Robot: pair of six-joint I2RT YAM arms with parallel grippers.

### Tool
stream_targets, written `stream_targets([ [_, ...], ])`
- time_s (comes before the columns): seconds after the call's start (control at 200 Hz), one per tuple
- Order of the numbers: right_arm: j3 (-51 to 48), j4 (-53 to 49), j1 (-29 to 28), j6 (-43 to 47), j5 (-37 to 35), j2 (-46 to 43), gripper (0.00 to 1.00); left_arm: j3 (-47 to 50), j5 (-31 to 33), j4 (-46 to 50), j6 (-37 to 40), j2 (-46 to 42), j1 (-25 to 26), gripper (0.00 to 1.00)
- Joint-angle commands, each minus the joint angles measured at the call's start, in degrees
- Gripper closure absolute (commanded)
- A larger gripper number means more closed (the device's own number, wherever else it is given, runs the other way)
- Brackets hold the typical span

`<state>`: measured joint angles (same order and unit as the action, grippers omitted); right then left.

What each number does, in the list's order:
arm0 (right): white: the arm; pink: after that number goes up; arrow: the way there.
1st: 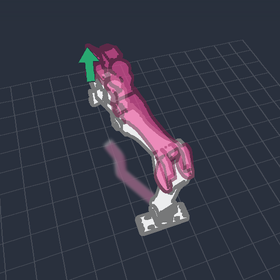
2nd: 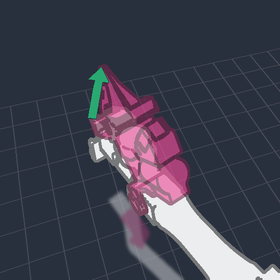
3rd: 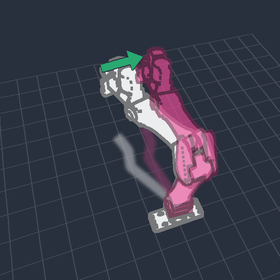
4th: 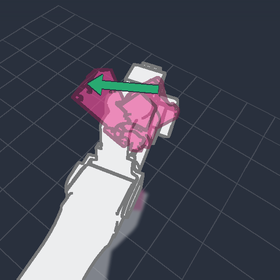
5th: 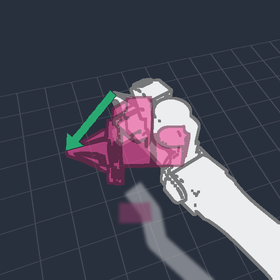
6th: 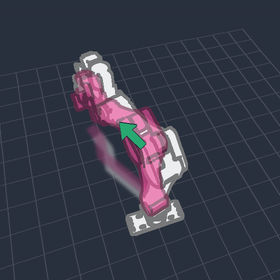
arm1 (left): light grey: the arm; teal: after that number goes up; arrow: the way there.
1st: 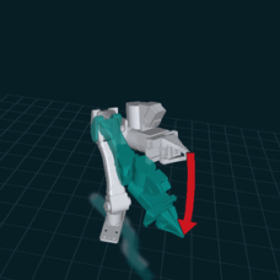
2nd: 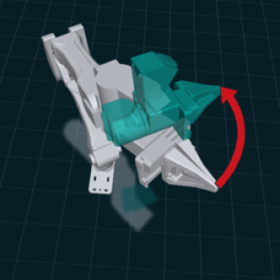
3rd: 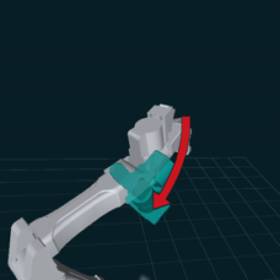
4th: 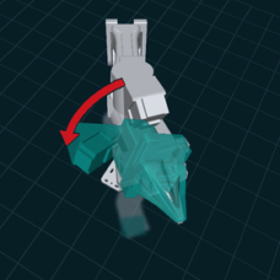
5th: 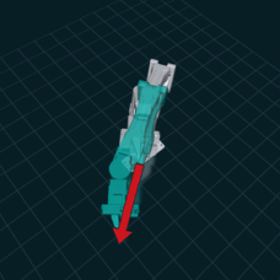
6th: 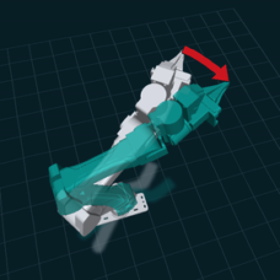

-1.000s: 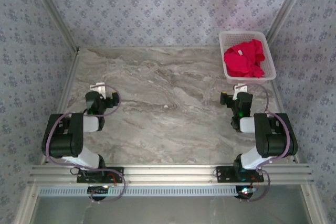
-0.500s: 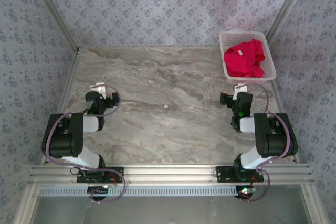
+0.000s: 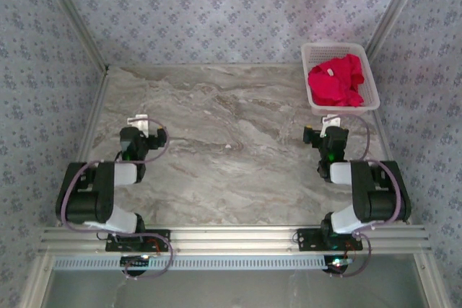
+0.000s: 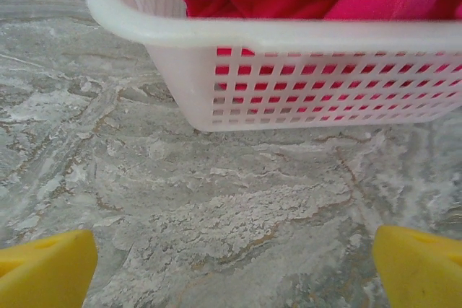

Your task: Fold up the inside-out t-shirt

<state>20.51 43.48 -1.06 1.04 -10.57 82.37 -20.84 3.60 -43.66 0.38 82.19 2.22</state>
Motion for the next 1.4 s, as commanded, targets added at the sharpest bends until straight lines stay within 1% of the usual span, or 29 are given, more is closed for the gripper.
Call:
stream_targets([
  [0.0, 2.8, -10.9, -1.9, 1.2, -5.0, -10.7, 0.00, -4.6, 5.1, 19.3, -0.7, -12.6, 1.8, 0.00],
  [0.035, 4.2, -15.3, -2.4, 0.7, -5.3, -14.1, 0.00, -6.5, 5.0, 24.8, -0.5, -15.5, 2.0, 0.00],
  [0.065, 5.7, -19.4, -2.6, -0.3, -5.6, -16.6, 0.00, -6.8, 5.8, 26.6, -1.6, -17.5, 2.4, 0.00],
  [0.09, 7.2, -23.0, -2.7, -1.7, -6.2, -18.2, 0.00, -6.6, 6.9, 27.0, -3.8, -18.9, 2.4, 0.00],
  [0.12, 9.6, -27.9, -2.7, -4.3, -7.6, -19.7, 0.00, -6.3, 8.8, 27.5, -8.3, -20.7, 2.4, 0.00],
  [0.15, 12.5, -34.1, -2.6, -9.6, -9.8, -20.5, 0.00, -6.6, 10.5, 29.4, -13.4, -22.1, 2.4, 0.00],
  [0.185, 16.6, -43.4, -2.4, -17.8, -12.5, -20.5, 0.00, -7.8, 11.6, 34.9, -19.7, -23.7, 2.4, 0.00],
  [0.225, 20.7, -52.9, -1.9, -25.7, -15.3, -19.8, 0.00, -8.3, 10.8, 37.0, -20.5, -24.6, 2.4, 0.00],
  [0.26, 23.1, -58.3, -1.0, -31.3, -16.8, -18.6, 0.00, -8.3, 9.9, 37.5, -20.1, -24.8, 2.4, 0.00],
  [0.28, 24.5, -60.6, 0.1, -33.8, -16.1, -17.9, 0.00, -8.4, 10.0, 38.1, -20.1, -24.9, 2.4, 0.00],
  [0.36, 28.1, -60.8, 6.7, -35.6, -1.5, -15.3, 0.00, -8.3, 13.7, 40.9, -23.8, -25.5, 2.4, 0.00],
  [0.405, 29.3, -58.3, 8.6, -35.8, 2.3, -13.5, 0.00, -7.3, 16.9, 41.3, -26.6, -25.8, 2.4, 0.00],
  [0.45, 31.2, -57.0, 9.3, -36.6, 5.8, -11.5, 0.00, -6.2, 20.0, 41.9, -29.1, -26.1, 2.3, 0.00],
  [0.555, 38.5, -60.5, 9.3, -38.3, 7.2, -5.1, 0.00, -4.6, 22.9, 42.0, -31.5, -27.2, 1.3, 0.00],
  [0.68, 45.5, -66.0, 9.6, -38.9, 4.3, 2.2, 0.04, -3.4, 22.7, 40.4, -32.9, -27.2, 0.6, 0.00],
  [0.73, 47.3, -66.5, 9.8, -39.0, 3.4, 4.6, 0.08, -3.5, 22.1, 40.2, -32.7, -26.9, 0.5, 0.00],
  [0.795, 50.3, -66.2, 9.9, -38.6, 2.7, 7.4, 0.15, -3.9, 21.4, 40.2, -32.7, -26.2, 0.3, 0.00],
  [0.849, 51.9, -66.5, 9.9, -38.4, 1.6, 9.2, 0.19, -4.3, 20.8, 40.5, -32.7, -25.6, 0.3, 0.00],
  [0.904, 53.9, -67.1, 10.0, -38.2, 1.3, 11.2, 0.25, -4.7, 20.5, 41.0, -32.8, -25.2, 0.2, 0.00],
  [0.984, 56.7, -67.8, 10.0, -37.6, 1.1, 14.1, 0.31, -5.0, 20.4, 41.4, -32.7, -25.0, 0.2, 0.00],
  [1.054, 58.5, -68.3, 9.9, -37.7, 1.3, 16.3, 0.32, -5.0, 20.5, 41.4, -32.7, -25.1, 0.1, 0.00],
  [1.114, 60.5, -70.0, 10.0, -38.0, 2.6, 18.1, 0.43, -4.9, 20.5, 41.4, -32.7, -25.2, 0.0, 0.00],
  [1.159, 61.8, -71.5, 9.9, -38.2, 2.2, 18.8, 0.47, -4.9, 20.6, 41.5, -32.7, -25.2, 0.0, 0.00],
  [1.249, 62.0, -71.9, 9.9, -38.7, 1.8, 18.8, 0.59, -4.9, 20.6, 41.4, -32.7, -25.2, 0.0, 0.00],
  [1.299, 62.1, -71.9, 10.0, -38.7, 1.5, 18.6, 0.72, -5.0, 20.6, 41.4, -32.7, -25.1, -0.1, 0.00],
  [1.339, 62.2, -72.0, 10.0, -38.7, 1.6, 18.4, 0.87, -4.9, 20.7, 41.5, -32.7, -25.1, -0.1, 0.00],
  [1.374, 62.5, -72.3, 9.9, -38.4, 1.6, 18.0, 0.98, -5.0, 20.8, 41.6, -32.8, -25.1, 0.0, 0.00],
  [1.394, 62.6, -72.4, 9.8, -38.4, 1.5, 17.5, 1.00, -5.0, 20.8, 41.6, -32.9, -25.1, -0.1, 0.00],
])
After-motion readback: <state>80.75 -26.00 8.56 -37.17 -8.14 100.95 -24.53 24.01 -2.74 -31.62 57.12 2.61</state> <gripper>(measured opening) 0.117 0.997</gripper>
